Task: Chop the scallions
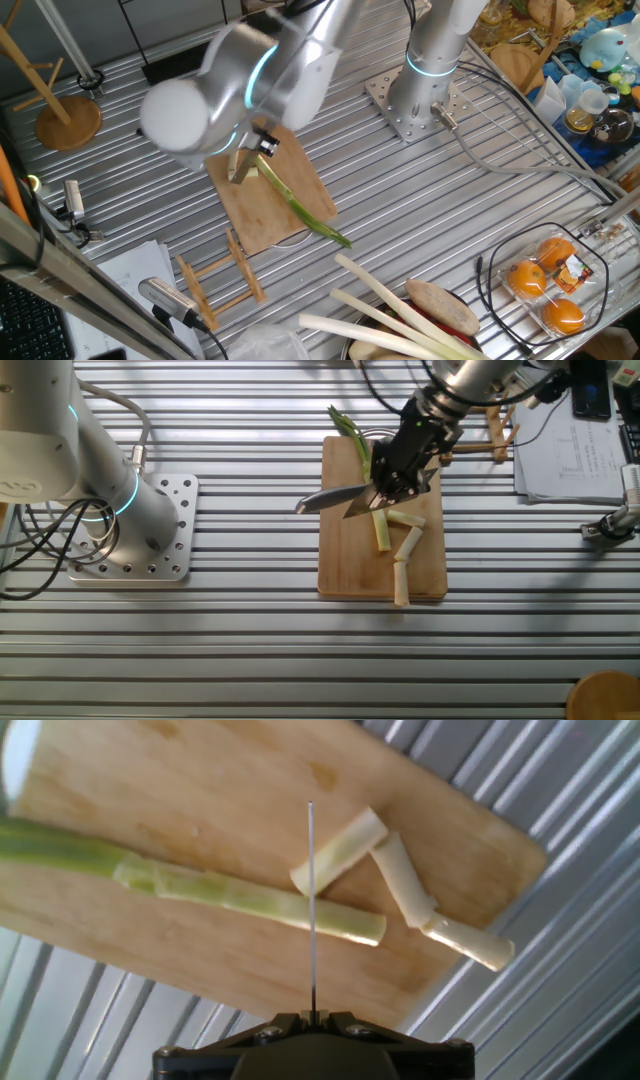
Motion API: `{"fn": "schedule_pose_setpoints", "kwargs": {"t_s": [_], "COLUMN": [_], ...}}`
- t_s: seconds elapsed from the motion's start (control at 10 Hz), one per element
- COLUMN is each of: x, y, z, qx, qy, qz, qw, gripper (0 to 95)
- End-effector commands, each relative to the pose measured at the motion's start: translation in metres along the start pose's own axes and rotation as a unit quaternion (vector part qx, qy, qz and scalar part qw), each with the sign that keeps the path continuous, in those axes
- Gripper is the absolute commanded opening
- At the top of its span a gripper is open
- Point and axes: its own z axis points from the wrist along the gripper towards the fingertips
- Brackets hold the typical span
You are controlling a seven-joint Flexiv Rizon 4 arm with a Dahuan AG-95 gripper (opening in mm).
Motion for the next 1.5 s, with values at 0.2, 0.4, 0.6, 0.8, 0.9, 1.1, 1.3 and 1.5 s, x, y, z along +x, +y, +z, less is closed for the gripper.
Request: {"fn": "schedule_pose_setpoints", "kwargs": {"t_s": [0.2, 0.4, 0.6, 0.8, 0.9, 1.1, 1.3, 1.5], "x": [-0.0055, -0.0060, -0.0069, -0.0069, -0.0052, -0.0030, -0.0013, -0.0022], "y": [0.0000, 0.0002, -0.0004, -0.0010, -0.0019, -0.0034, -0.0056, -0.0063], "z": [-0.0008, -0.0007, 0.0011, 0.0020, 0.0023, 0.0031, 0.0056, 0.0078], "qx": [-0.010, -0.001, 0.013, 0.023, 0.035, 0.044, 0.052, 0.052], "qy": [0.005, 0.019, 0.031, 0.037, 0.042, 0.047, 0.052, 0.052], "qz": [-0.017, -0.026, -0.034, -0.033, -0.035, -0.034, -0.036, -0.038], "qw": [0.9998, 0.9995, 0.9989, 0.9985, 0.9979, 0.9973, 0.9967, 0.9966], "gripper": [0.0, 0.0, 0.0, 0.0, 0.0, 0.0, 0.0, 0.0]}}
